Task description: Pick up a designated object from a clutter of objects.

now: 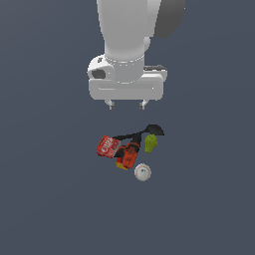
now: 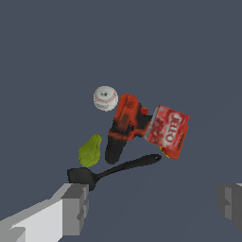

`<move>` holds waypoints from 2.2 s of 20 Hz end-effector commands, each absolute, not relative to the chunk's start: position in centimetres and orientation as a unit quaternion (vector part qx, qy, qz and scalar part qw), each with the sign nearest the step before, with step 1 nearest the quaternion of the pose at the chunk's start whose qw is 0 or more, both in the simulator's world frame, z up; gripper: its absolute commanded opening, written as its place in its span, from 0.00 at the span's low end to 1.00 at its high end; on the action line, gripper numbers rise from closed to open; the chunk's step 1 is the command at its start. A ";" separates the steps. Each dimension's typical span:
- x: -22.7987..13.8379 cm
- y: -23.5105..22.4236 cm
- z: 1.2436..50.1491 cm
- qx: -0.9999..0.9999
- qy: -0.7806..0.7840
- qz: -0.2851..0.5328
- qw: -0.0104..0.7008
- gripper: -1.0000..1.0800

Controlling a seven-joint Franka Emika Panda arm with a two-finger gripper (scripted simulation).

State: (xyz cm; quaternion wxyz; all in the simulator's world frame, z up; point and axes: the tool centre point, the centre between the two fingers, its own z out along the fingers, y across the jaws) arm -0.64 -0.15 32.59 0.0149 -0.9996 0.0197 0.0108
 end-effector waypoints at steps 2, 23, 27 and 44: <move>-0.6 -0.1 32.6 -1.000 0.020 0.011 0.015 0.96; -1.2 1.2 30.3 -0.998 0.059 0.018 0.032 0.96; -1.3 1.8 28.6 -0.995 0.091 0.019 0.034 0.96; -3.7 5.0 18.6 -0.955 0.294 0.025 0.035 0.96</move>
